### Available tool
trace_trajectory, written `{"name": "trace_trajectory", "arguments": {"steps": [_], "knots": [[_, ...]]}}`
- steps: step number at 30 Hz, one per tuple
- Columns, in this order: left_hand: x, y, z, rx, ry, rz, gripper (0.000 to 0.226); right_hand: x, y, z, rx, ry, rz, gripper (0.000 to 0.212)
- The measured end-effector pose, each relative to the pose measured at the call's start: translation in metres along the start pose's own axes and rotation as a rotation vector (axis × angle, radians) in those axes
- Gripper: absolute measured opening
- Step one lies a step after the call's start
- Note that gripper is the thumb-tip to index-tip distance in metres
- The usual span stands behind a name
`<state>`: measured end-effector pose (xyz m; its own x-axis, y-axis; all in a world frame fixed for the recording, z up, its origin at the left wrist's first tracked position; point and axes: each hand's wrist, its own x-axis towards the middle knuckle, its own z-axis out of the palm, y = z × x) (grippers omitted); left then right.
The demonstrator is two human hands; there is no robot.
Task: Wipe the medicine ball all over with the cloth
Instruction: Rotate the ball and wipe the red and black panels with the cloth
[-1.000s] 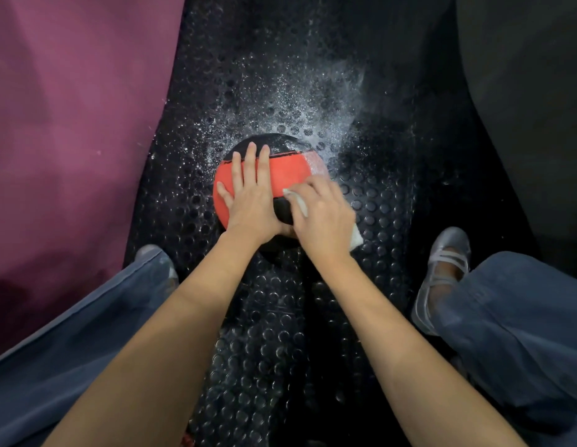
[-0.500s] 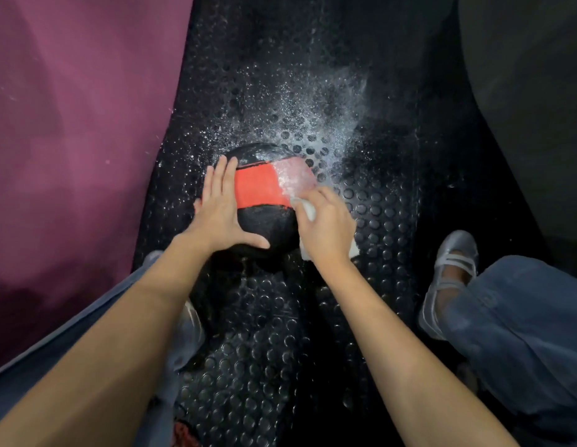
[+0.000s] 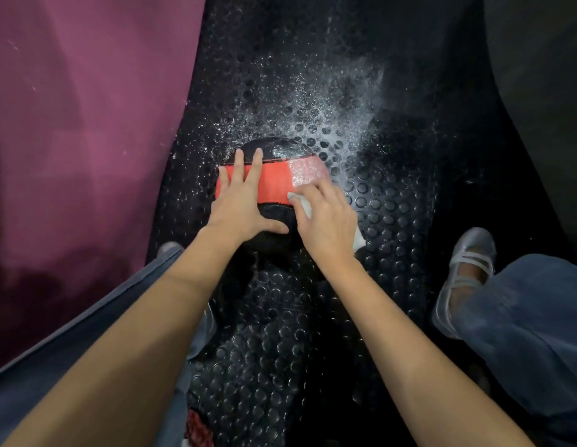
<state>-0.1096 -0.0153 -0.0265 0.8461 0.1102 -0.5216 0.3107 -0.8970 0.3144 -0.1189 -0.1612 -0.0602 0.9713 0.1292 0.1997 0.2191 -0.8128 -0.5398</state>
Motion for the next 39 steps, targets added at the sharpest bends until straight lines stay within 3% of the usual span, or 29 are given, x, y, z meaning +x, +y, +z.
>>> {"name": "trace_trajectory", "arguments": {"steps": [5, 11, 16, 21, 27, 32, 37, 39], "knots": [[-0.004, 0.005, 0.003, 0.02, 0.031, -0.032, 0.139, 0.04, -0.008, -0.004, -0.009, -0.103, 0.05, 0.019], [-0.016, 0.006, 0.011, 0.021, 0.072, -0.055, 0.137, -0.001, -0.008, -0.008, 0.017, -0.026, -0.045, 0.01], [-0.026, 0.005, 0.018, -0.005, 0.094, -0.079, 0.138, 0.041, -0.027, -0.004, -0.068, -0.132, -0.037, 0.019], [-0.022, 0.003, 0.016, -0.018, 0.103, -0.076, 0.128, -0.014, -0.015, -0.014, -0.018, -0.1, -0.099, 0.007], [-0.025, 0.006, 0.018, -0.008, 0.082, -0.073, 0.13, 0.032, -0.03, -0.005, -0.144, -0.142, -0.092, 0.018], [-0.022, 0.006, 0.016, -0.03, 0.095, -0.07, 0.116, -0.009, -0.023, -0.009, -0.095, -0.103, -0.186, 0.005], [-0.023, 0.011, 0.016, 0.011, 0.053, -0.067, 0.134, 0.036, -0.02, -0.01, -0.064, -0.163, 0.039, 0.022], [-0.022, 0.011, 0.014, 0.006, 0.045, -0.075, 0.137, 0.039, -0.018, -0.009, -0.039, -0.165, 0.035, 0.022]]}}
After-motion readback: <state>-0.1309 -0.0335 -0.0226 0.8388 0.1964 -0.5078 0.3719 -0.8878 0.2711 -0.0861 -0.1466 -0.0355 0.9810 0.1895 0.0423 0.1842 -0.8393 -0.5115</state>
